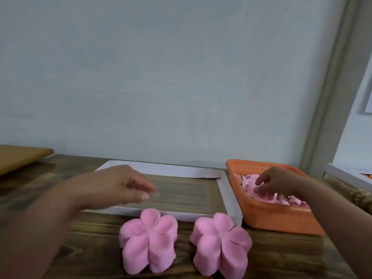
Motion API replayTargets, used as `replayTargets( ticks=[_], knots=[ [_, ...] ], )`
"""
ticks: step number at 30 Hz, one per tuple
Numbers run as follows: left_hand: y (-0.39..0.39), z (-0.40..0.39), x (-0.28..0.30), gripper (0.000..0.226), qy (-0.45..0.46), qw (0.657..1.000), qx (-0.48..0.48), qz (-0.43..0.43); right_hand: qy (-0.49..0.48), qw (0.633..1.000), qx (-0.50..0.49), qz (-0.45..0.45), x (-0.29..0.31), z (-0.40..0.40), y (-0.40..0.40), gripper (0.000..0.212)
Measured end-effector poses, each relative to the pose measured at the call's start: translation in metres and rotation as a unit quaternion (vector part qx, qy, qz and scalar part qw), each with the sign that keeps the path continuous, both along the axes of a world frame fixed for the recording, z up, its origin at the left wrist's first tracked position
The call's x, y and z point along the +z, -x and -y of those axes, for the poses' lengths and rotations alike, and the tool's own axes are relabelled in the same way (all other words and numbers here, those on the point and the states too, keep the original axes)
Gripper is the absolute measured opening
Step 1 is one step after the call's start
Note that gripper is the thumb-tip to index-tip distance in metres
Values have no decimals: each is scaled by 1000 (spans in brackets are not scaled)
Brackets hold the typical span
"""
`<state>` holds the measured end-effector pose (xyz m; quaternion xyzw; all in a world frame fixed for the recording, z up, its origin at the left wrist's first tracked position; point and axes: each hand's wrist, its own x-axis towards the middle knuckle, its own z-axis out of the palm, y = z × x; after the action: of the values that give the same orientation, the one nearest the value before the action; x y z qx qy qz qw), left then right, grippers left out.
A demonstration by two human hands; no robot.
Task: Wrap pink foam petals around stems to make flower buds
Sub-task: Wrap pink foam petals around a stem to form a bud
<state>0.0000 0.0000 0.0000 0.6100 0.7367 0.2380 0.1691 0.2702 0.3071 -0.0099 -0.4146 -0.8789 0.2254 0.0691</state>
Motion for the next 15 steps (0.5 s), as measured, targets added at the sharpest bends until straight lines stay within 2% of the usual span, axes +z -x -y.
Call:
replayTargets(
  ticks=[4, 7, 13, 15],
  knots=[
    [7, -27, -8, 30, 0, 999, 40, -26, -29, 996, -14, 79, -9, 0, 12, 20],
    [10, -41, -20, 40, 29, 997, 45, -48, -46, 996, -13, 79, -13, -1, 15, 19],
    [5, -55, -31, 44, 52, 991, 43, -116, -89, 991, -4, 98, -15, 3, 16, 11],
    [5, -57, -34, 46, 64, 988, 44, -133, -95, 989, -1, 117, -12, 5, 13, 16]
  ],
)
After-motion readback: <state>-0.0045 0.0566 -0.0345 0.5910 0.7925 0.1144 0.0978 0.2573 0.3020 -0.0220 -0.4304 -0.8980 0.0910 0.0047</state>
